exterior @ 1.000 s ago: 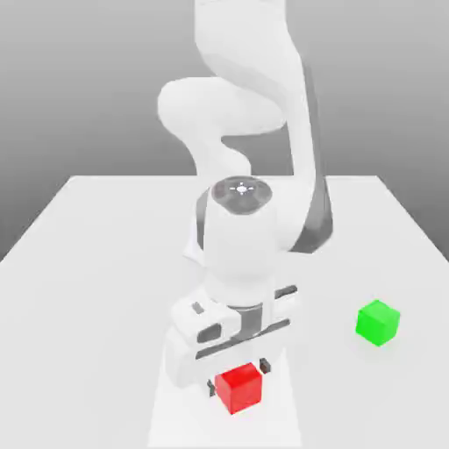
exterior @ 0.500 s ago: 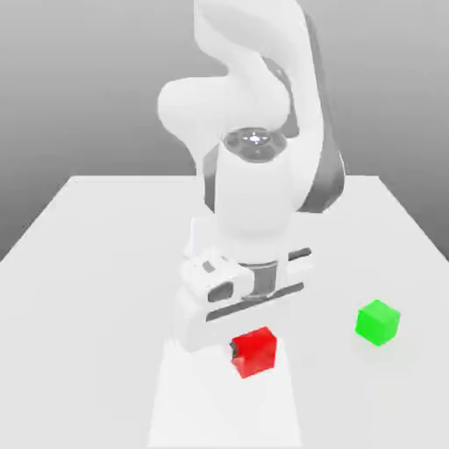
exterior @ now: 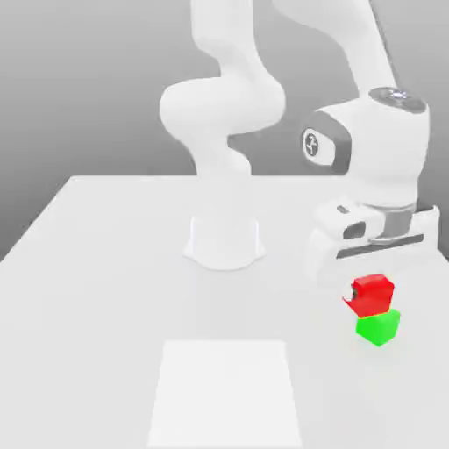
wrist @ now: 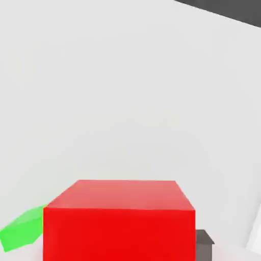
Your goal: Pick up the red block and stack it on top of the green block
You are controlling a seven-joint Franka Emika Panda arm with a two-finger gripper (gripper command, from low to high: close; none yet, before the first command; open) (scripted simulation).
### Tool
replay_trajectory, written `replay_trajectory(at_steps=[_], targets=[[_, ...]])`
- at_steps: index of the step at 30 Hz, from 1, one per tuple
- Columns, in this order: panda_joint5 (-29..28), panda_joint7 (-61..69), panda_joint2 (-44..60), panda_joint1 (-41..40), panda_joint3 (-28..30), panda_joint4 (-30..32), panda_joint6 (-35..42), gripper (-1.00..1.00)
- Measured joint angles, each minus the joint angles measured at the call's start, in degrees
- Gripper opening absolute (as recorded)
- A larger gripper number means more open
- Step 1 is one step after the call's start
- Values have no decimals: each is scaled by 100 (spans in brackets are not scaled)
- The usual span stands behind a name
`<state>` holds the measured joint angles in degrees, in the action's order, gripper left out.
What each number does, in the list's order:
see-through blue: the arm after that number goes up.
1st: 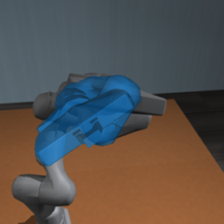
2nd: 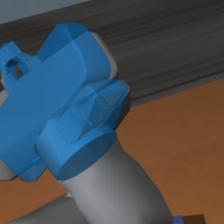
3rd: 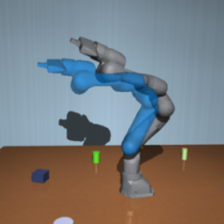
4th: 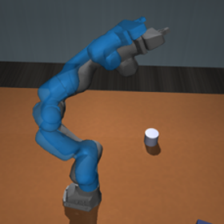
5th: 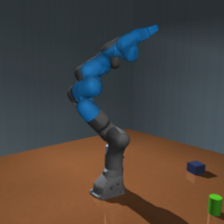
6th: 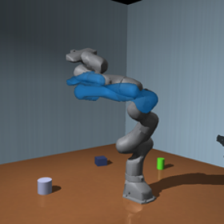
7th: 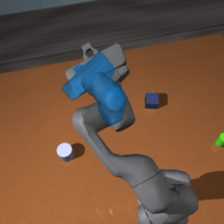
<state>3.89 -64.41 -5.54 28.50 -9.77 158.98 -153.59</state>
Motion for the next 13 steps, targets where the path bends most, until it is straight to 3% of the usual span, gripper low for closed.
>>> replay_trajectory(at_steps=[4,10,11,13], targets=[[4,-925,-130,238,-401,113,10,-100],[-734,-1613,956,327,-257,87,-1024,-100],[-813,-1671,1089,389,-179,82,-1148,100],[-813,-1671,1089,389,-179,82,-1148,100]])
